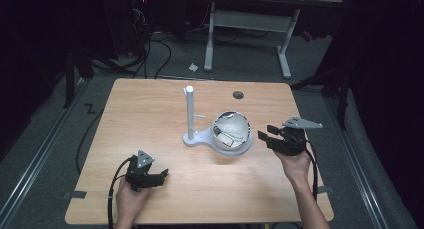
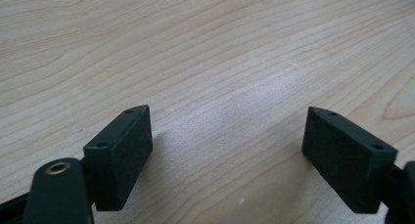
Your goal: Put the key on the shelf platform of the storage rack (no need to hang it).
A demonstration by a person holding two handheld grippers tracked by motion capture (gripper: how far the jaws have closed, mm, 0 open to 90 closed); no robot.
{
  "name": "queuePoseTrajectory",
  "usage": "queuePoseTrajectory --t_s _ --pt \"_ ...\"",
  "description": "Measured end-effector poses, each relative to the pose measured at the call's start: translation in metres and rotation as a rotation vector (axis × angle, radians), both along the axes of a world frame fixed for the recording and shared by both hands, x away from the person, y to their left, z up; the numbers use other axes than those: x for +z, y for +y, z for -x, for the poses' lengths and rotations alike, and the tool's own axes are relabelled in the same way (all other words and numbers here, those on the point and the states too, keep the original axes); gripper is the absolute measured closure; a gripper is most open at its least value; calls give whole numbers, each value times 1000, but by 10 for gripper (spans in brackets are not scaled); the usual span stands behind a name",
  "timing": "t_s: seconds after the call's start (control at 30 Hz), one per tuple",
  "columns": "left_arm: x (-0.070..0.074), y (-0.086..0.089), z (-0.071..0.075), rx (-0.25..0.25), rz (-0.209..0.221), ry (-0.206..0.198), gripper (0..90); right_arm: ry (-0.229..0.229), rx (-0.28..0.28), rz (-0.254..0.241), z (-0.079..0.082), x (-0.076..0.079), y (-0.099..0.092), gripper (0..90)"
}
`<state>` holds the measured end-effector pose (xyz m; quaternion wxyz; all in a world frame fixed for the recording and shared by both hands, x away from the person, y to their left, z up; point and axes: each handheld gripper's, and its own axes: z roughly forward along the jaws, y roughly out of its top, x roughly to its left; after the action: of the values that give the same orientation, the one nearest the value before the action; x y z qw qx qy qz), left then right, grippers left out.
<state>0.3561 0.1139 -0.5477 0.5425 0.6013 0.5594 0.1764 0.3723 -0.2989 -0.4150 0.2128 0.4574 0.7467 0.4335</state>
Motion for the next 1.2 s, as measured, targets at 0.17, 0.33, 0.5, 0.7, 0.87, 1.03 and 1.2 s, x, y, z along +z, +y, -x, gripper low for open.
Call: queuePoseTrajectory --t_s 0.17,0.33,0.5,0.7,0.87,1.03,1.2 --pt "0 0 0 0 0 0 193 -9 -10 -17 7 1 -7 513" --pt "0 0 0 0 0 0 193 -13 -22 -26 13 -2 -13 510" --pt "0 0 0 0 0 0 193 -19 -24 -32 19 -3 -16 509" --pt "0 0 0 0 0 0 193 -10 -19 -35 24 -5 -17 509" --pt "0 0 0 0 0 0 193 -11 -18 -43 31 -10 -18 510" --pt "0 0 0 0 0 0 193 -9 -18 -46 37 -14 -20 509" --pt "0 0 0 0 0 0 193 -3 -16 -50 40 -18 -19 510"
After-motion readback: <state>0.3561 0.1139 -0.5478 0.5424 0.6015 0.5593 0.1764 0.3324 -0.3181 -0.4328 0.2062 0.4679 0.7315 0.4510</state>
